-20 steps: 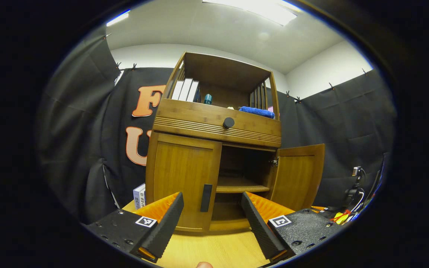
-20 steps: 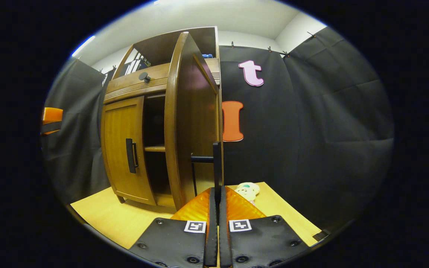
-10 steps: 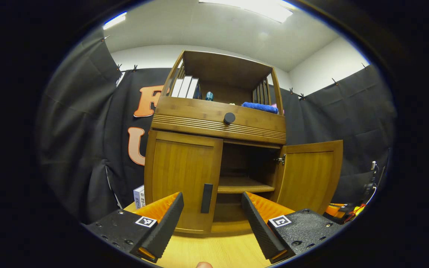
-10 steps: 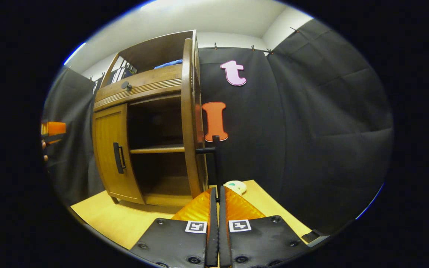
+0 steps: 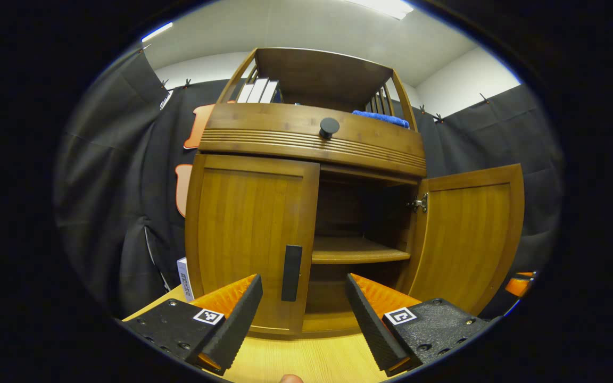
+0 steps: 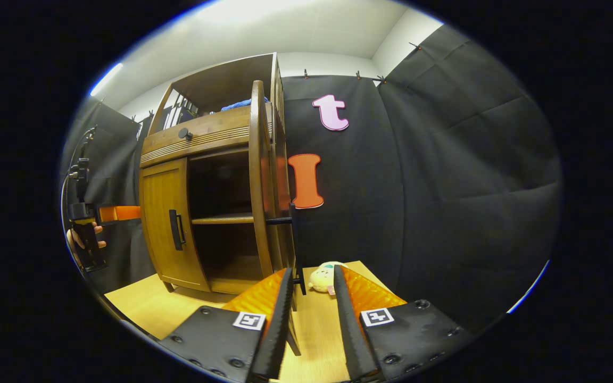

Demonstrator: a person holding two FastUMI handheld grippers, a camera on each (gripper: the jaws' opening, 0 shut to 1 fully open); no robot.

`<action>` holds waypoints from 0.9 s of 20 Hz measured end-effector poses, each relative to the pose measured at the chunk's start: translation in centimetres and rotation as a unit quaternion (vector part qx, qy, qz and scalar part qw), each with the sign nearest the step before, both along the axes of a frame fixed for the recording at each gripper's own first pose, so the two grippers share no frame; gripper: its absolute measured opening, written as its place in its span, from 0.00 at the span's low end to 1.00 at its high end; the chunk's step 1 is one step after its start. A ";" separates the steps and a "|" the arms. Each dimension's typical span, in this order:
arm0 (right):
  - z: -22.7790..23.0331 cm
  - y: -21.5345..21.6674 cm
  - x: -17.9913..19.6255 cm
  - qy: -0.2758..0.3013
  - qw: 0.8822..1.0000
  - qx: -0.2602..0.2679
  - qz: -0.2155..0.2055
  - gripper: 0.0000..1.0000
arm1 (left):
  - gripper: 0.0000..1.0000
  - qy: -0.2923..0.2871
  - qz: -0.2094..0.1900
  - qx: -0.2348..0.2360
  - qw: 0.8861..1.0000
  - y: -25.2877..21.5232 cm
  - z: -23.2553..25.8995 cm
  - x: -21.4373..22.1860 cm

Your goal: Open the right door of the double-door shoe cabinet with the right hand, and open the left door with the left hand.

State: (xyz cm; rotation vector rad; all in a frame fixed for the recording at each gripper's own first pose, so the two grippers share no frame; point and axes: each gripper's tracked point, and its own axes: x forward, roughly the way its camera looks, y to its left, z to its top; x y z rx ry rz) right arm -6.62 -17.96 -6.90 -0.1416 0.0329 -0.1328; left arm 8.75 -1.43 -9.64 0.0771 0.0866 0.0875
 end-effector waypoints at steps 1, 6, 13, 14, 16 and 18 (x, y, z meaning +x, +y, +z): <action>0.1 0.1 -0.1 -0.003 1.000 -0.003 0.000 0.69 | 0.94 0.001 0.003 -0.003 1.000 0.4 -0.6 1.1; 0.3 -0.3 -0.8 -0.009 1.000 -0.008 -0.012 1.00 | 0.92 -0.015 0.005 0.024 1.000 1.9 -1.7 5.9; 0.4 -1.1 -1.5 -0.014 1.000 0.006 -0.025 0.99 | 0.92 0.007 0.003 0.031 0.999 3.1 -5.0 11.6; 0.4 -1.4 -1.5 -0.013 1.000 0.008 -0.027 0.99 | 0.95 0.014 0.007 0.032 0.999 3.5 -5.8 12.3; 0.2 -1.8 -1.6 -0.011 0.999 0.012 -0.031 1.00 | 0.86 0.022 0.018 0.028 0.999 4.4 -6.8 13.3; -0.1 -2.2 -1.7 -0.010 0.999 0.015 -0.035 1.00 | 0.75 0.029 0.029 0.024 0.999 5.3 -7.8 14.1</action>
